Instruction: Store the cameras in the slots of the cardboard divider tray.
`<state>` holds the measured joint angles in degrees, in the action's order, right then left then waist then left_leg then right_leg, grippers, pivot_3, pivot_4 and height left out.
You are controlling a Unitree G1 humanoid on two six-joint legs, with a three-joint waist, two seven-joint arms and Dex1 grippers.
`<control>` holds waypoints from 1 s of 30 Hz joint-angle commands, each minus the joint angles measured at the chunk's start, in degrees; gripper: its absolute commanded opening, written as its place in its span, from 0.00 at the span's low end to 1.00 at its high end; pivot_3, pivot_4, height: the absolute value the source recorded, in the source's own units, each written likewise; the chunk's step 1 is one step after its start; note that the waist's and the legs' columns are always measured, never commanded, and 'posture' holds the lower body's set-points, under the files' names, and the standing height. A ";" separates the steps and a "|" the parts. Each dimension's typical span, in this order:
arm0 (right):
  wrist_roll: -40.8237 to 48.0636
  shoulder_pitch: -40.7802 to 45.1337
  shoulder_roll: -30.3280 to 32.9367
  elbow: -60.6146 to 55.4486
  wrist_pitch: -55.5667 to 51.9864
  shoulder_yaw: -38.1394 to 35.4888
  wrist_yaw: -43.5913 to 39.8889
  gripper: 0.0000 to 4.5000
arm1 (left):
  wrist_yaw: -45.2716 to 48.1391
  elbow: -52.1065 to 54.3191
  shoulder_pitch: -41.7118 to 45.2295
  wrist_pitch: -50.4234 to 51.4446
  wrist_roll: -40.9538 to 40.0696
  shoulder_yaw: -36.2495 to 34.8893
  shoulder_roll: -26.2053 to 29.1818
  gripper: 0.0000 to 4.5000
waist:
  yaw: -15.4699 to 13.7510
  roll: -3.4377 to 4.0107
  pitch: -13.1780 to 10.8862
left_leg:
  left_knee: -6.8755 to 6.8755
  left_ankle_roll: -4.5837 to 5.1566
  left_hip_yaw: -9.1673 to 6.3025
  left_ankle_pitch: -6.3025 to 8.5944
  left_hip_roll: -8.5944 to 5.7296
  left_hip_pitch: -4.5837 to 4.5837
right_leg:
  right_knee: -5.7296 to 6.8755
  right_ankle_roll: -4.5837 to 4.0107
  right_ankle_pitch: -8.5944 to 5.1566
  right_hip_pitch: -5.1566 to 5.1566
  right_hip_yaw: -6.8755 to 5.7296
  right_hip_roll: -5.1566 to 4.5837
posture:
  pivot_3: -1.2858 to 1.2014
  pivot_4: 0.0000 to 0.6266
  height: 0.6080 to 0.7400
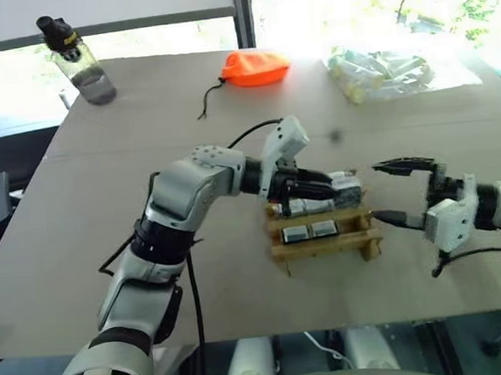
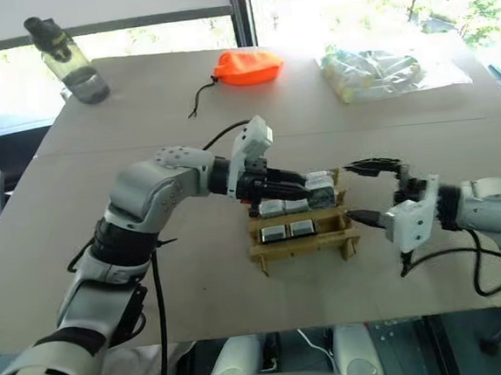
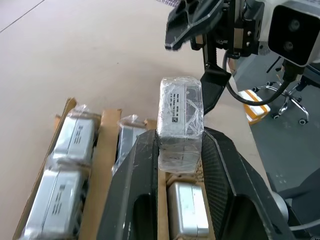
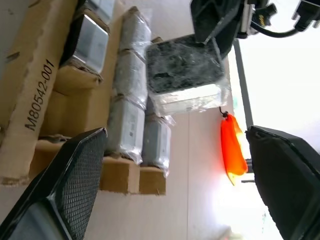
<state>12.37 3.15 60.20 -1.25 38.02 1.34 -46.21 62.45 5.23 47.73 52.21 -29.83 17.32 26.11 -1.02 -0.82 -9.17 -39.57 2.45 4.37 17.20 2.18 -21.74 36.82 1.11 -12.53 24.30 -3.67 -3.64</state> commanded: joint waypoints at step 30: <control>33.49 -10.59 -8.72 10.20 -28.36 -19.92 -46.29 0.99 | -8.73 8.99 -7.45 -10.65 12.88 11.47 -1.81 0.15 | 0.04 0.00 0.00 | 0.08 0.12 -0.05 0.06 -0.04 0.69 | -0.10 -0.01 -0.01 -0.69 0.09 0.06 | 0.52 0.24 1.00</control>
<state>45.63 -7.90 51.51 9.00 7.91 -18.21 -88.27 53.48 13.20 40.12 43.07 -17.48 28.84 24.63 -0.97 -0.83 -9.17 -39.48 2.57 4.33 17.26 2.14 -21.05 36.73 1.10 -12.54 23.61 -3.58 -3.58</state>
